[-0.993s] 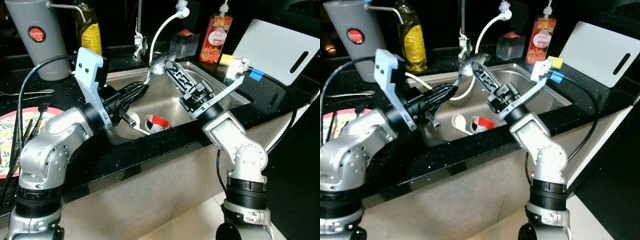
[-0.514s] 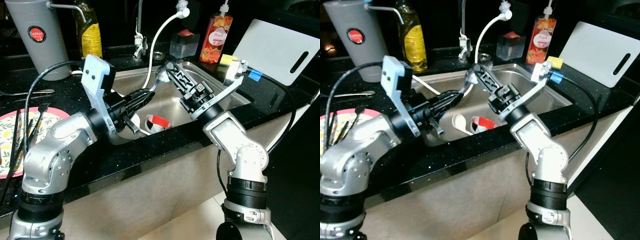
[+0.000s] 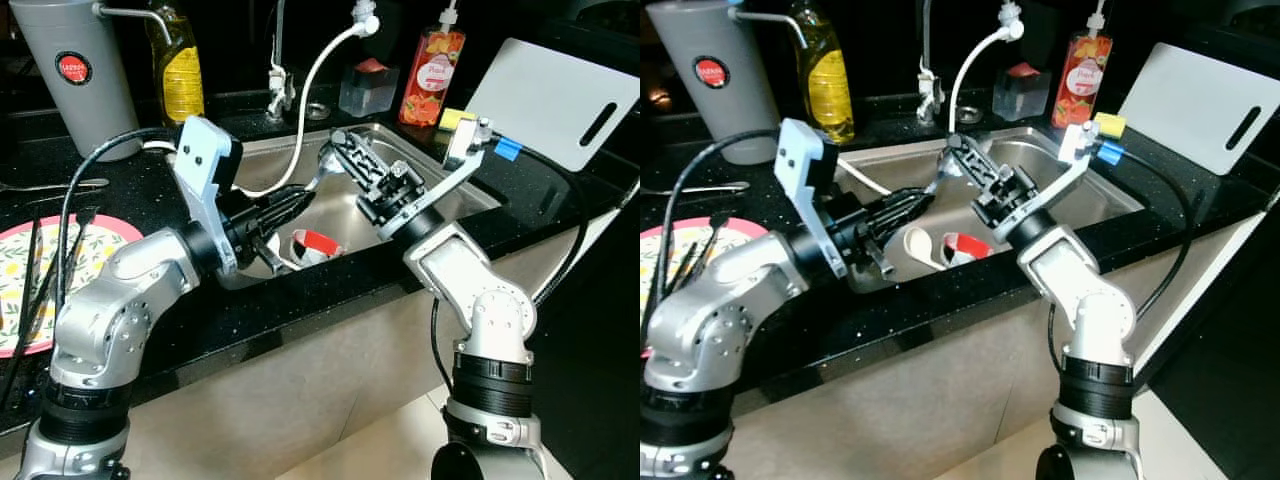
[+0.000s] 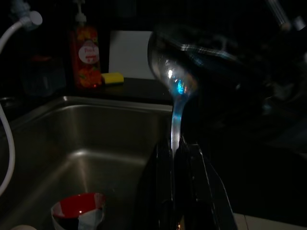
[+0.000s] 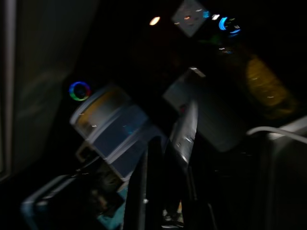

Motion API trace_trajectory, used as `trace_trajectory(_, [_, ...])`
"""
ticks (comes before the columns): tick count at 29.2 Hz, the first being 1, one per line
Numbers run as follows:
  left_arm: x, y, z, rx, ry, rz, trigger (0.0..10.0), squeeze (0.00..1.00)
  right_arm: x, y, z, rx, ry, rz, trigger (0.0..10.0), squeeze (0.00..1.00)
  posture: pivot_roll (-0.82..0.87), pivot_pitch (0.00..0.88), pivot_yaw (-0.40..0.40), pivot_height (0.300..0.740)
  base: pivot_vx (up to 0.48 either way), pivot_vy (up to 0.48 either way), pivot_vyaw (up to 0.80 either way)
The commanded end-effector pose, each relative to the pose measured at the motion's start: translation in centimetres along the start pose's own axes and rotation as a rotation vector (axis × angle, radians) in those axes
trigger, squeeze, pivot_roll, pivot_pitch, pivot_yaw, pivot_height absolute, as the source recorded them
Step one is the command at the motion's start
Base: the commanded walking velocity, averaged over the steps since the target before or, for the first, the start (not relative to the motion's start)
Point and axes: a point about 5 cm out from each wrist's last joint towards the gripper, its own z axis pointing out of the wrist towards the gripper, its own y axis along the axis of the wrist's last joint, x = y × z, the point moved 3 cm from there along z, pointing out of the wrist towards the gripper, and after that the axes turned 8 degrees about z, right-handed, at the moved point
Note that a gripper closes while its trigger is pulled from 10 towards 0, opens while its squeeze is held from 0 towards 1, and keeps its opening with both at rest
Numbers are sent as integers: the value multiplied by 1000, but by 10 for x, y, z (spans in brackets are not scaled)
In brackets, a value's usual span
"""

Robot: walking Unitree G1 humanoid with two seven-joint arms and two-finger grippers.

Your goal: Kitchen organization

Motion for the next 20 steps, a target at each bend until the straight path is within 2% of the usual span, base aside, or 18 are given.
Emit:
trace_trajectory(1, [-5,2,0,-11,-30,18,10000,0,-1,1,-2,4,-18,-18,0,0,-106,92,-44,740,0,0,0])
trace_trajectory(7, [-3,1,0,-4,-21,29,10000,0,0,0,-1,6,-15,-13,0,0,-104,88,-43,740,0,0,0])
trace_trajectory(8, [-2,1,0,-2,-17,33,10000,0,0,0,-1,8,-14,-13,510,0,-102,86,-43,740,0,0,0])
trace_trajectory(9, [-2,1,0,-2,-17,33,10000,0,0,0,-1,8,-14,-13,510,0,-102,86,-43,740,0,0,0])
trace_trajectory(10, [-2,2,1,-2,-10,41,10000,0,-1,-1,-1,15,-19,-15,10000,0,-101,84,-42,740,0,0,0])
trace_trajectory(13, [-2,2,2,-4,-7,43,10000,0,-2,-1,-1,18,-23,-18,10000,0,-101,83,-41,740,0,0,0])
trace_trajectory(14, [-1,3,2,-10,2,39,10000,86,-2,-2,-1,21,-26,-22,10000,0,-100,82,-40,740,0,0,0])
trace_trajectory(15, [2,5,3,-23,21,22,10000,1000,-2,-2,-1,23,-30,-27,10000,0,-100,80,-39,740,0,0,0])
trace_trajectory(19, [5,12,4,-51,39,14,10000,1000,-4,-3,-1,25,-37,-39,10000,0,-99,79,-37,740,0,0,0])
trace_trajectory(20, [5,14,3,-60,36,12,10000,686,-4,-3,-2,26,-41,-45,10000,0,-98,79,-37,740,0,0,0])
